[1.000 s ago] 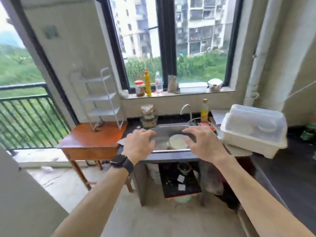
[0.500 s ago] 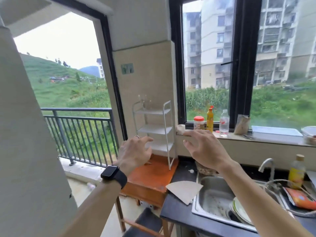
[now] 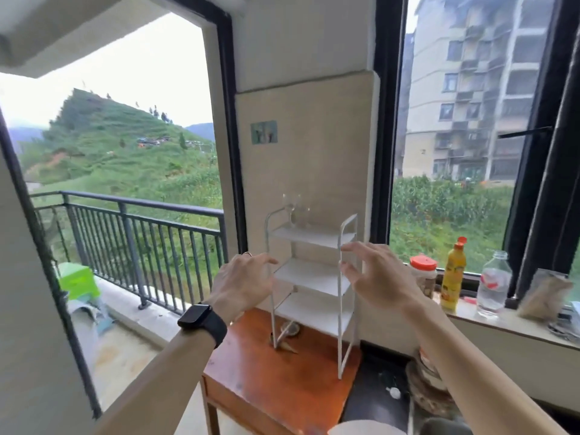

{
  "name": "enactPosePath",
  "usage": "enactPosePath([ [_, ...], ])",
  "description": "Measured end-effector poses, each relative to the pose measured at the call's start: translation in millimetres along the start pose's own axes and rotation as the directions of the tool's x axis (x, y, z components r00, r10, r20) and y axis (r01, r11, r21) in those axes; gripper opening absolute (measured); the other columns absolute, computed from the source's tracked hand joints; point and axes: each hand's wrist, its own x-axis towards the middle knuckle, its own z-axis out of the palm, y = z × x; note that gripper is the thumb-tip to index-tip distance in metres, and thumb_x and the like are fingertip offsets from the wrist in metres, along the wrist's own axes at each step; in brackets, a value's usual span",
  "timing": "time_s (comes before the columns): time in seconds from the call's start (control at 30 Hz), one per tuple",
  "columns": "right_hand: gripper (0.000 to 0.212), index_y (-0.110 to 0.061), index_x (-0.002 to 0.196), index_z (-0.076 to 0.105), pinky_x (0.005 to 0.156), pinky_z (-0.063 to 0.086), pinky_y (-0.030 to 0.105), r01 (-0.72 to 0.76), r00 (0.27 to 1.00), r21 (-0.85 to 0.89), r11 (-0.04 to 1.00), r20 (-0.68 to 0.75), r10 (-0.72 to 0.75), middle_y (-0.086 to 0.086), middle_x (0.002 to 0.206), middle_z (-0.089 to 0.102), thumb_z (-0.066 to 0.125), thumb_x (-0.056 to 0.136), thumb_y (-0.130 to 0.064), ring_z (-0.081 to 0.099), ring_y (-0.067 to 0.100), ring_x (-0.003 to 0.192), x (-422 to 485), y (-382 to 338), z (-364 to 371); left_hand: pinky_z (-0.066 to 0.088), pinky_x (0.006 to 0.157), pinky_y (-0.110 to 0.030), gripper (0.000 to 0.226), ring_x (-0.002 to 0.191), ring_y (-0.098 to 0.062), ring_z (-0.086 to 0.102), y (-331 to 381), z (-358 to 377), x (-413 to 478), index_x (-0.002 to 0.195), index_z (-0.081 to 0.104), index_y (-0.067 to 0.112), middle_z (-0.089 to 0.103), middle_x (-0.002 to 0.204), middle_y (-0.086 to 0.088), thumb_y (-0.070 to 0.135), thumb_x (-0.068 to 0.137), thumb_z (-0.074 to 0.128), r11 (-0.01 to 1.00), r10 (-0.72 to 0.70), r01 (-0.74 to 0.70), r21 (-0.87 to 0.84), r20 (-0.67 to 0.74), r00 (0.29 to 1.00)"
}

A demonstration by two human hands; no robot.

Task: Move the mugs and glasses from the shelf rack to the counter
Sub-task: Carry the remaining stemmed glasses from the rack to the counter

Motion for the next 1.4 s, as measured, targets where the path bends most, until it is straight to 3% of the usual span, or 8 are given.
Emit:
enactPosePath([
  [0.2, 0.043, -0.030, 0.140, 0.052, 0.112, 0.037, 0.038, -0.022, 1.000, 0.015, 1.000, -0.004, 0.022, -0.004, 0.143, 0.058, 0.052, 0.099, -0.042, 0.043, 0.019, 0.137, 82.6, 7.6, 56.6, 0.054, 0.082, -0.035, 0.043, 0.112, -0.017, 0.059, -51.4, 16.0, 87.7, 0.133, 0.053, 0.046, 0.059, 0.133, 0.003, 0.041, 0.091, 0.053, 0.996, 0.013, -0.012, -0.085, 0.017, 1.000],
  [0.5, 0.042, -0.032, 0.138, 0.053, 0.108, 0.040, 0.038, -0.166, 0.984, 0.021, 0.986, -0.054, 0.167, -0.007, 0.142, 0.058, 0.050, 0.098, -0.046, 0.047, 0.020, 0.135, 212.6, 4.4, 144.9, 0.050, 0.099, -0.041, 0.050, 0.117, -0.017, 0.059, -118.7, 46.2, 230.6, 0.131, 0.052, 0.049, 0.060, 0.131, 0.009, 0.045, 0.082, 0.060, 0.955, 0.122, -0.099, -0.279, 0.068, 0.990],
  [0.87, 0.045, -0.023, 0.140, 0.049, 0.105, 0.036, 0.035, -0.344, 0.930, 0.035, 0.938, -0.125, 0.345, -0.001, 0.142, 0.059, 0.054, 0.098, -0.040, 0.049, 0.027, 0.132, 329.1, 30.6, 203.9, 0.044, 0.104, -0.034, 0.064, 0.130, -0.023, 0.053, -122.8, 105.7, 352.8, 0.150, 0.039, 0.022, 0.052, 0.147, -0.001, 0.036, 0.092, 0.062, 0.889, 0.217, -0.117, -0.443, 0.183, 0.959],
  [1.07, 0.058, -0.021, 0.146, 0.038, 0.106, 0.039, 0.037, -0.453, 0.881, 0.112, 0.884, -0.093, 0.463, 0.005, 0.148, 0.054, 0.058, 0.095, -0.041, 0.050, 0.031, 0.135, 371.8, 70.4, 227.9, 0.041, 0.101, -0.030, 0.071, 0.135, -0.026, 0.047, -100.1, 139.1, 394.3, 0.153, 0.030, 0.011, 0.047, 0.149, -0.009, 0.029, 0.093, 0.062, 0.804, 0.059, 0.123, -0.581, 0.284, 0.957],
  [1.17, 0.060, -0.019, 0.143, 0.039, 0.103, 0.041, 0.035, -0.494, 0.859, 0.166, 0.853, -0.054, 0.508, 0.006, 0.145, 0.056, 0.064, 0.092, -0.039, 0.055, 0.030, 0.130, 394.0, 92.8, 237.3, 0.051, 0.086, -0.033, 0.070, 0.118, -0.029, 0.060, -91.1, 158.5, 412.4, 0.152, 0.028, 0.010, 0.056, 0.136, -0.013, 0.025, 0.091, 0.060, 0.701, -0.049, 0.275, -0.658, 0.340, 0.939],
  [1.23, 0.059, -0.017, 0.137, 0.045, 0.095, 0.048, 0.035, -0.502, 0.853, 0.261, 0.825, -0.006, 0.521, 0.004, 0.139, 0.060, 0.072, 0.089, -0.037, 0.062, 0.028, 0.120, 409.0, 103.8, 242.8, 0.055, 0.080, -0.034, 0.068, 0.107, -0.031, 0.066, -89.1, 170.1, 422.6, 0.150, 0.030, 0.015, 0.061, 0.130, -0.012, 0.022, 0.088, 0.057, 0.639, -0.075, 0.301, -0.708, 0.332, 0.940],
  [1.3, 0.051, -0.018, 0.126, 0.054, 0.068, 0.057, 0.030, -0.493, 0.850, 0.441, 0.750, 0.060, 0.523, 0.002, 0.125, 0.068, 0.079, 0.084, -0.032, 0.071, 0.019, 0.088, 421.1, 111.0, 249.3, 0.059, 0.077, -0.039, 0.059, 0.096, -0.030, 0.069, -90.9, 183.9, 436.6, 0.140, 0.043, 0.022, 0.067, 0.120, -0.011, 0.023, 0.081, 0.054, 0.579, -0.092, 0.297, -0.759, 0.301, 0.949],
  [1.4, 0.044, -0.020, 0.116, 0.057, 0.048, 0.052, 0.024, -0.497, 0.840, 0.578, 0.647, 0.136, 0.525, 0.000, 0.103, 0.071, 0.083, 0.082, -0.028, 0.068, 0.011, 0.059, 432.8, 118.4, 255.7, 0.061, 0.077, -0.048, 0.037, 0.087, -0.029, 0.072, -91.3, 198.5, 451.8, 0.114, 0.057, 0.028, 0.072, 0.100, -0.008, 0.023, 0.078, 0.050, 0.520, -0.106, 0.282, -0.806, 0.266, 0.958],
])
